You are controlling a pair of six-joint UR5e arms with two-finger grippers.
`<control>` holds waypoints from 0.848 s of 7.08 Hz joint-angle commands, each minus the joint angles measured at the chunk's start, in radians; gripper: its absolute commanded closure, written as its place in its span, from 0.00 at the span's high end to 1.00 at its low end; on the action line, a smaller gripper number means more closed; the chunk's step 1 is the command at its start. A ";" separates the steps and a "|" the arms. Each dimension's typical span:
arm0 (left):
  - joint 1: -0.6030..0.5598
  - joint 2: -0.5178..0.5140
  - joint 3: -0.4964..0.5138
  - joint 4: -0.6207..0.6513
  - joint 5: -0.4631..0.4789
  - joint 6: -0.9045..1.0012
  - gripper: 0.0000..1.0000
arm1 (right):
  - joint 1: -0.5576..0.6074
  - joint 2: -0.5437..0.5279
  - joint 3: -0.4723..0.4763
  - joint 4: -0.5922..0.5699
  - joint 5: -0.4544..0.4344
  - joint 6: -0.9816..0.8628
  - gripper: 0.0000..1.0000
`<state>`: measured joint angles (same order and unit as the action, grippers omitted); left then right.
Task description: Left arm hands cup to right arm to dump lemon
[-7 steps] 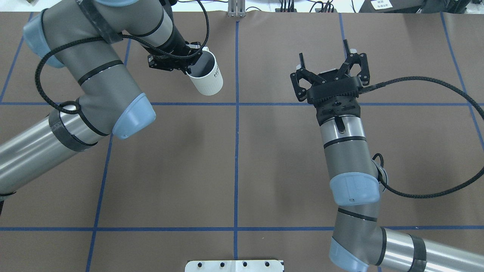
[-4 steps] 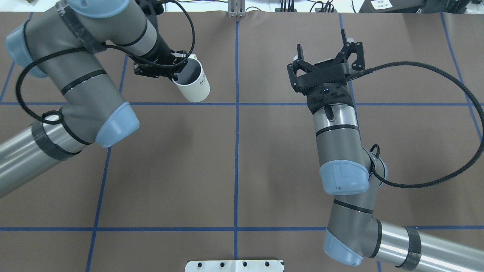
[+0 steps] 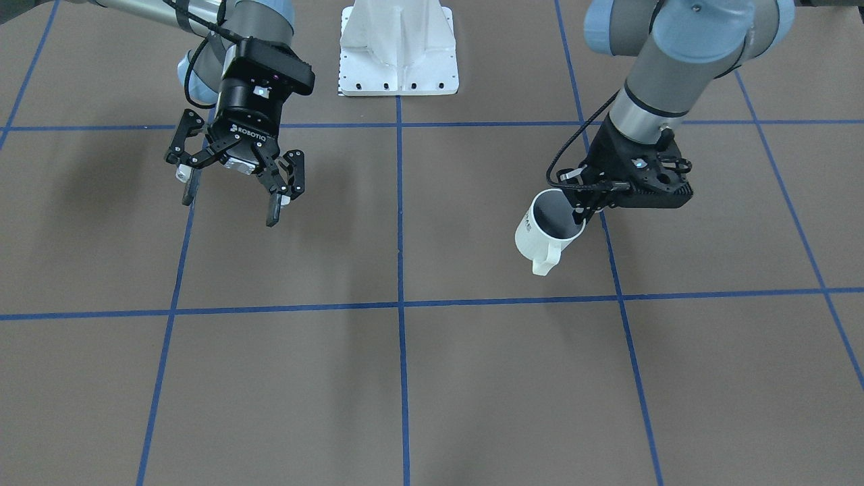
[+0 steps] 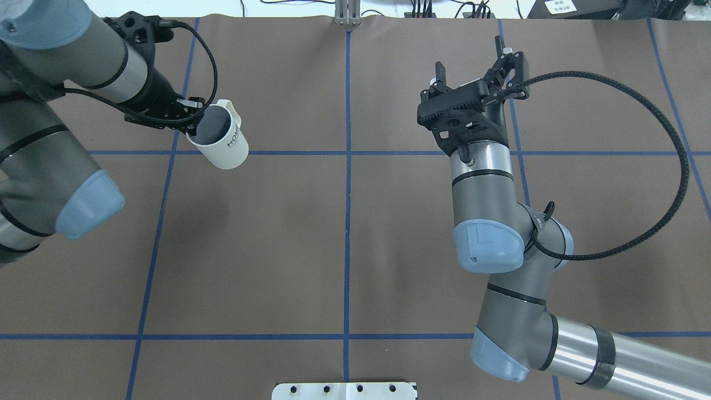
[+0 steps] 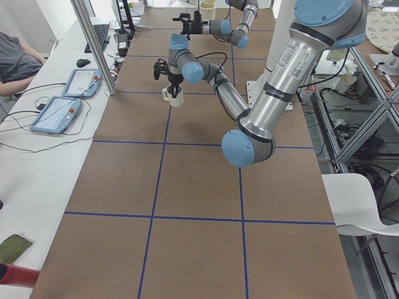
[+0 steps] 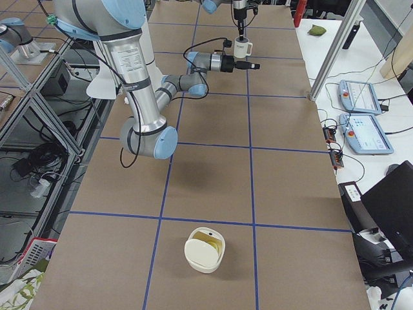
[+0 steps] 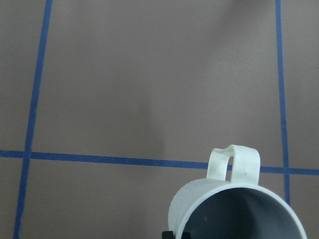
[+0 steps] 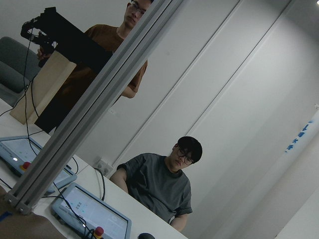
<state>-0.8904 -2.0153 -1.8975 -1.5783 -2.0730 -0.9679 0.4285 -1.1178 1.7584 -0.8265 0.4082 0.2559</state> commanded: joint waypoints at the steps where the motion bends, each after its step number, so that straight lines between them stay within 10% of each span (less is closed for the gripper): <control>1: -0.054 0.122 -0.054 0.001 -0.005 0.136 0.00 | 0.019 0.019 0.003 -0.179 0.007 -0.001 0.97; 6: -0.208 0.269 -0.034 0.001 -0.083 0.418 0.00 | 0.188 0.027 -0.002 -0.186 0.278 0.025 0.98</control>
<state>-1.0520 -1.7850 -1.9416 -1.5763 -2.1066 -0.6226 0.5593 -1.0869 1.7586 -1.0118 0.6010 0.2615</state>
